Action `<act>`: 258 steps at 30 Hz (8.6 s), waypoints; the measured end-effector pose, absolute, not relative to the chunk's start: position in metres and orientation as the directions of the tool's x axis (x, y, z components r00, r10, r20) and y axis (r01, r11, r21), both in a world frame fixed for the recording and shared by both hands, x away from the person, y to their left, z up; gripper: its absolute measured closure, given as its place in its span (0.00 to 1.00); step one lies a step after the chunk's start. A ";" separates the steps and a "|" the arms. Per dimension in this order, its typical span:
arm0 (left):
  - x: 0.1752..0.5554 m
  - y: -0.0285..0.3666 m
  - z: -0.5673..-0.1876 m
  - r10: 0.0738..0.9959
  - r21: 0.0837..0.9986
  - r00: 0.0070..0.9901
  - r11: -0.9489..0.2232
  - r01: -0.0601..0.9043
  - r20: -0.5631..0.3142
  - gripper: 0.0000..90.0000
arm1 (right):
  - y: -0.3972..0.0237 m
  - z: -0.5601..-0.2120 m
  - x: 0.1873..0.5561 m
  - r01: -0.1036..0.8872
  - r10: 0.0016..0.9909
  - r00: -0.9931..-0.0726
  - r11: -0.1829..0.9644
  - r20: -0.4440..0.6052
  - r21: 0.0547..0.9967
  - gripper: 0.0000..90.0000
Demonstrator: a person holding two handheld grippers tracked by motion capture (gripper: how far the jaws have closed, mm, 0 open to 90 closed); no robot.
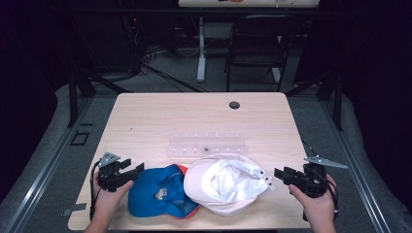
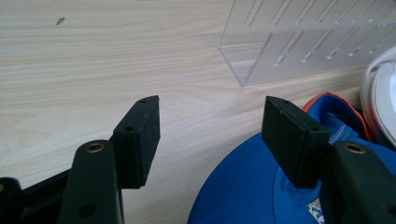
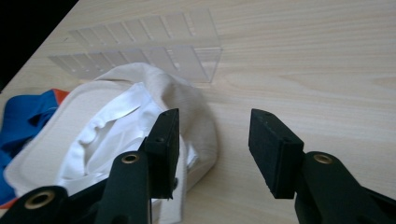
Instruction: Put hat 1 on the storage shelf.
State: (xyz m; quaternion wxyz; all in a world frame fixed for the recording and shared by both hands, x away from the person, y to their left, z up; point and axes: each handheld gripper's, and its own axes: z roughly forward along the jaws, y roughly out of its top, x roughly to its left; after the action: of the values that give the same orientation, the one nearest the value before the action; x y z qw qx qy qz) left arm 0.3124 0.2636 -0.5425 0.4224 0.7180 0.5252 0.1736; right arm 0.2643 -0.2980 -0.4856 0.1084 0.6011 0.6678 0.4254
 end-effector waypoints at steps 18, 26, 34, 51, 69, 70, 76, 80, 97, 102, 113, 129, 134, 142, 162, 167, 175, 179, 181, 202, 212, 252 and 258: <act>0.312 0.263 -0.546 0.906 0.793 0.418 -0.208 0.573 -0.064 0.59 | -0.285 -0.473 0.294 0.901 0.856 -0.197 -0.033 0.477 0.433 0.51; 0.311 0.264 -0.544 0.904 0.795 0.424 -0.213 0.568 -0.061 0.62 | -0.279 -0.482 0.302 0.929 0.873 -0.165 -0.019 0.459 0.371 0.62; 0.311 0.261 -0.546 0.900 0.797 0.433 -0.230 0.558 -0.044 0.62 | -0.272 -0.490 0.308 0.951 0.870 -0.131 -0.025 0.475 0.309 0.67; 0.311 0.260 -0.548 0.902 0.795 0.430 -0.232 0.560 -0.040 0.61 | -0.265 -0.504 0.314 0.977 0.858 -0.075 -0.039 0.508 0.210 0.80; 0.309 0.262 -0.540 0.896 0.787 0.441 -0.240 0.568 -0.045 0.81 | -0.257 -0.488 0.316 0.977 0.837 -0.110 -0.007 0.536 0.211 0.90; 0.309 0.262 -0.540 0.899 0.786 0.436 -0.236 0.571 -0.047 0.81 | -0.257 -0.488 0.316 0.977 0.837 -0.110 -0.007 0.536 0.211 0.90; 0.310 0.263 -0.542 0.911 0.791 0.409 -0.208 0.576 -0.058 0.72 | -0.257 -0.485 0.317 0.979 0.829 -0.108 -0.008 0.549 0.205 0.90; 0.310 0.262 -0.542 0.908 0.787 0.413 -0.204 0.582 -0.070 0.70 | -0.256 -0.482 0.317 0.982 0.828 -0.101 -0.007 0.552 0.191 0.90; 0.311 0.266 -0.546 0.905 0.792 0.420 -0.209 0.574 -0.066 0.75 | -0.248 -0.459 0.320 0.982 0.824 -0.097 -0.010 0.558 0.187 0.90; 0.311 0.262 -0.546 0.904 0.784 0.425 -0.229 0.577 -0.048 0.69 | -0.240 -0.446 0.323 0.980 0.856 -0.128 0.032 0.500 0.195 0.90; 0.311 0.264 -0.544 0.887 0.774 0.457 -0.240 0.586 -0.071 0.81 | -0.221 -0.413 0.325 0.977 0.887 -0.158 0.076 0.433 0.201 0.90; 0.309 0.263 -0.540 0.895 0.780 0.443 -0.241 0.577 -0.051 0.80 | -0.191 -0.371 0.327 0.962 0.833 -0.241 0.136 0.498 0.239 0.91; 0.311 0.262 -0.543 0.902 0.767 0.431 -0.258 0.587 -0.026 0.79 | -0.186 -0.361 0.328 0.957 0.808 -0.264 0.151 0.527 0.249 0.91; 0.312 0.267 -0.545 0.895 0.778 0.439 -0.221 0.588 -0.077 0.83 | -0.178 -0.351 0.329 0.956 0.804 -0.268 0.154 0.531 0.248 0.91; 0.311 0.262 -0.548 0.899 0.768 0.438 -0.270 0.580 -0.015 0.63 | -0.184 -0.335 0.327 0.968 0.662 -0.236 0.101 0.711 0.228 0.91; 0.311 0.261 -0.547 0.900 0.777 0.436 -0.271 0.569 -0.006 0.62 | -0.188 -0.336 0.327 0.975 0.589 -0.210 0.064 0.780 0.215 0.91; 0.310 0.259 -0.547 0.896 0.782 0.443 -0.274 0.560 -0.003 0.61 | -0.194 -0.329 0.328 0.974 0.515 -0.204 0.021 0.833 0.226 0.91; 0.310 0.259 -0.547 0.895 0.785 0.446 -0.271 0.557 -0.008 0.61 | -0.199 -0.321 0.330 0.970 0.490 -0.209 -0.004 0.847 0.242 0.91; 0.310 0.258 -0.547 0.893 0.786 0.450 -0.273 0.554 -0.007 0.61 | -0.201 -0.318 0.332 0.969 0.473 -0.204 -0.028 0.857 0.247 0.91; 0.309 0.252 -0.547 0.872 0.776 0.489 -0.304 0.552 -0.006 0.69 | -0.170 -0.310 0.384 0.959 0.437 -0.177 -0.127 0.882 0.255 0.91; 0.309 0.249 -0.546 0.865 0.773 0.501 -0.312 0.552 -0.009 0.70 | -0.149 -0.315 0.411 0.957 0.423 -0.128 -0.186 0.897 0.224 0.91; 0.315 0.184 -0.511 0.772 0.815 0.634 -0.395 0.424 0.045 0.69 | -0.106 -0.343 0.454 0.938 0.379 -0.078 -0.284 0.922 0.196 0.91; 0.327 0.150 -0.502 0.737 0.815 0.672 -0.430 0.387 0.070 0.70 | -0.106 -0.343 0.454 0.938 0.381 -0.085 -0.280 0.921 0.203 0.91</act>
State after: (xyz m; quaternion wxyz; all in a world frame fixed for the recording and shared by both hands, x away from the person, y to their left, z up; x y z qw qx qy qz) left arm 0.3267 0.1504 -0.5021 0.4084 0.8182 0.3436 0.2141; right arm 0.4544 -0.1056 -0.3429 -0.2742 0.6181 0.5335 0.5081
